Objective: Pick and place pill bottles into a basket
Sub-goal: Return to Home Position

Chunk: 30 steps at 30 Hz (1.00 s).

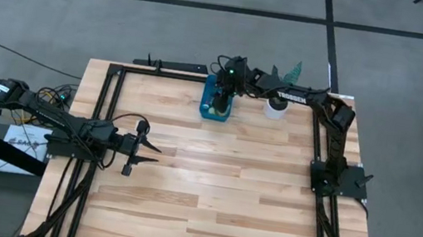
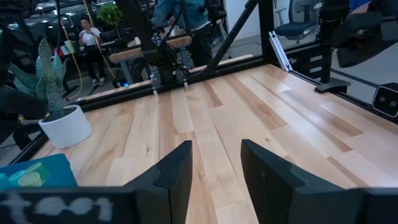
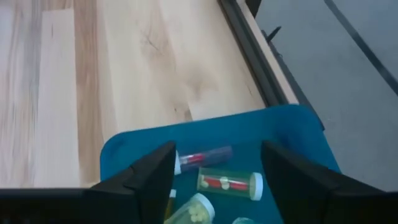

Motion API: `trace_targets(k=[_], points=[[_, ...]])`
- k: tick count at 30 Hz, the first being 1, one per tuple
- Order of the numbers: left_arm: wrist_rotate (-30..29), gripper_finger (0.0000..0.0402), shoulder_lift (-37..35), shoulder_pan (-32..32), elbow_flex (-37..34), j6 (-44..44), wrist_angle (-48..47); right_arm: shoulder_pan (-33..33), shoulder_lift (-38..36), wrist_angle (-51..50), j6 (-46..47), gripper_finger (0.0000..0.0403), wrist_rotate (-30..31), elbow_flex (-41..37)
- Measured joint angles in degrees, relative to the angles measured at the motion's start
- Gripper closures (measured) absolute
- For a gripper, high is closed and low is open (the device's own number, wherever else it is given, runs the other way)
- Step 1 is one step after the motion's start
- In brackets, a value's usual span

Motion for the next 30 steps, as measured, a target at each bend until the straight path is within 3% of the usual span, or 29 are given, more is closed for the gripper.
trace_targets(k=[9,18,25,30], points=[[-0.1,0.0274,-1.2,0.0,0.0,1.5,0.9,1.0,-1.4,-3.3,0.4,0.0154,-0.1,0.1],[-1.4,0.0274,-9.7,0.0,0.0,0.1,-0.7,3.0,-7.7,-7.6,3.4,0.0154,-1.7,0.0],[-3.1,0.0274,-19.7,0.0,0.0,-2.8,-9.1,4.6,-13.1,-3.9,3.5,0.0154,-10.9,0.0],[-3.3,0.0274,-27.7,0.0,0.0,-4.8,-18.3,6.9,-16.1,-1.9,3.2,0.0154,-11.8,0.0]])
